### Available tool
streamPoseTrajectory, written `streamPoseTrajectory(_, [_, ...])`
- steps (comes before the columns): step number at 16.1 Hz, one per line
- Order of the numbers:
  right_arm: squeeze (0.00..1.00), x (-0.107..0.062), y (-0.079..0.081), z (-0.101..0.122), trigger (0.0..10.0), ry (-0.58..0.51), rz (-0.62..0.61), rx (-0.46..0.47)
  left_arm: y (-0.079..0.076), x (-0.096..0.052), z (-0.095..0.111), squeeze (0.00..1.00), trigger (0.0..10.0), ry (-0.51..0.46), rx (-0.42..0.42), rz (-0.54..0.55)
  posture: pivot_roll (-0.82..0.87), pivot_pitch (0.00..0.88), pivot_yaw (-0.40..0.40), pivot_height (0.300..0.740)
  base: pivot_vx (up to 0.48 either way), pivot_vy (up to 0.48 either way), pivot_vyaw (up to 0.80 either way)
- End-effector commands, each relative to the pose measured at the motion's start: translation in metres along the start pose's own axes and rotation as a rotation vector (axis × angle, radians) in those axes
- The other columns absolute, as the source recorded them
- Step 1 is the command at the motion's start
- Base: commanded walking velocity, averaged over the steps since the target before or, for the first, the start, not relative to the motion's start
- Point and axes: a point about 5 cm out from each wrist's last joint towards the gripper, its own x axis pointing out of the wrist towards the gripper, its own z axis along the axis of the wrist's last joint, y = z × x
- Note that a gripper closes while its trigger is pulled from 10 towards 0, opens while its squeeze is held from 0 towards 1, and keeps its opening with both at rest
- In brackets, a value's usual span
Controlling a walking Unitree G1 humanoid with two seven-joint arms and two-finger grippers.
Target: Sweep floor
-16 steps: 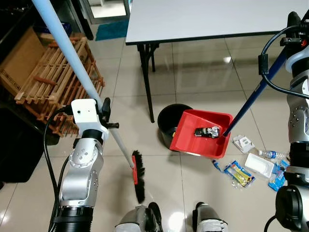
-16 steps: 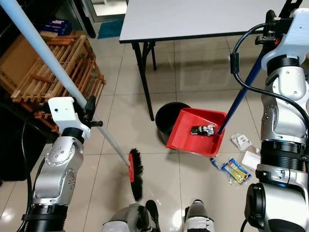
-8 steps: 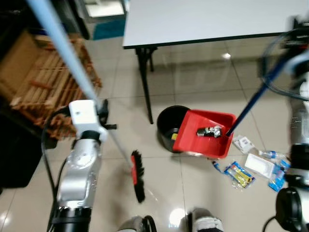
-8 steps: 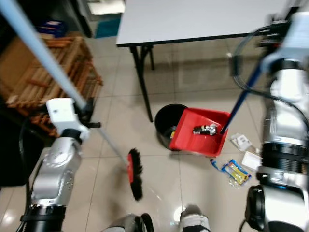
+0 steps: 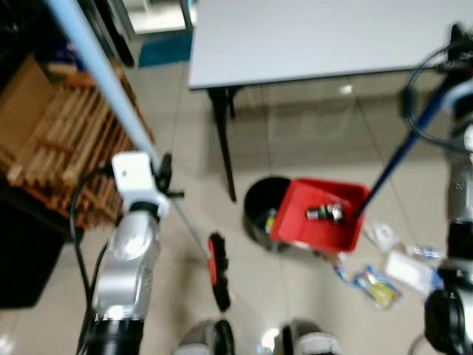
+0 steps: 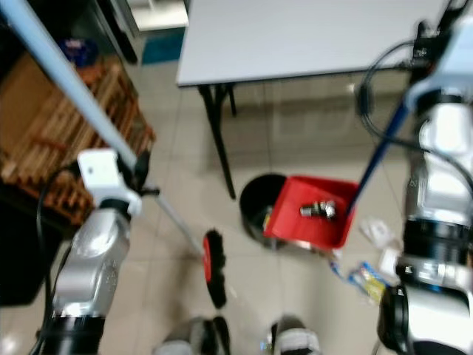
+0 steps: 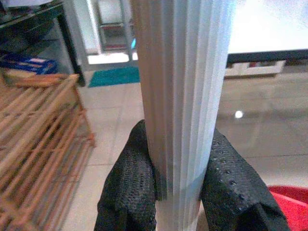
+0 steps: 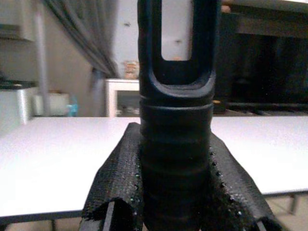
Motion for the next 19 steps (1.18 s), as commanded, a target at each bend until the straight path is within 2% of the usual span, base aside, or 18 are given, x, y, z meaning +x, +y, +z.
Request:
streamPoseTrajectory(1, [0.0, 0.002, 0.001, 0.012, 10.0, -0.057, -0.007, 0.02, 0.005, -0.002, 0.006, 0.0, 10.0, -0.027, 0.02, 0.016, -0.21, 0.196, 0.136, 0.74, 0.0, 0.0, 0.0])
streamPoseTrajectory(15, [0.0, 0.003, 0.0, 0.01, 10.0, -0.048, -0.006, 0.006, 0.004, -0.002, 0.004, 0.0, 10.0, -0.016, 0.025, 0.008, -0.2, 0.192, 0.139, 0.74, 0.0, 0.0, 0.0])
streamPoseTrajectory(19, [0.0, 0.007, -0.01, -0.001, 10.0, -0.006, -0.016, -0.045, 0.007, -0.005, 0.004, 0.0, 10.0, -0.011, 0.032, 0.008, -0.19, 0.197, 0.147, 0.74, 0.0, 0.0, 0.0])
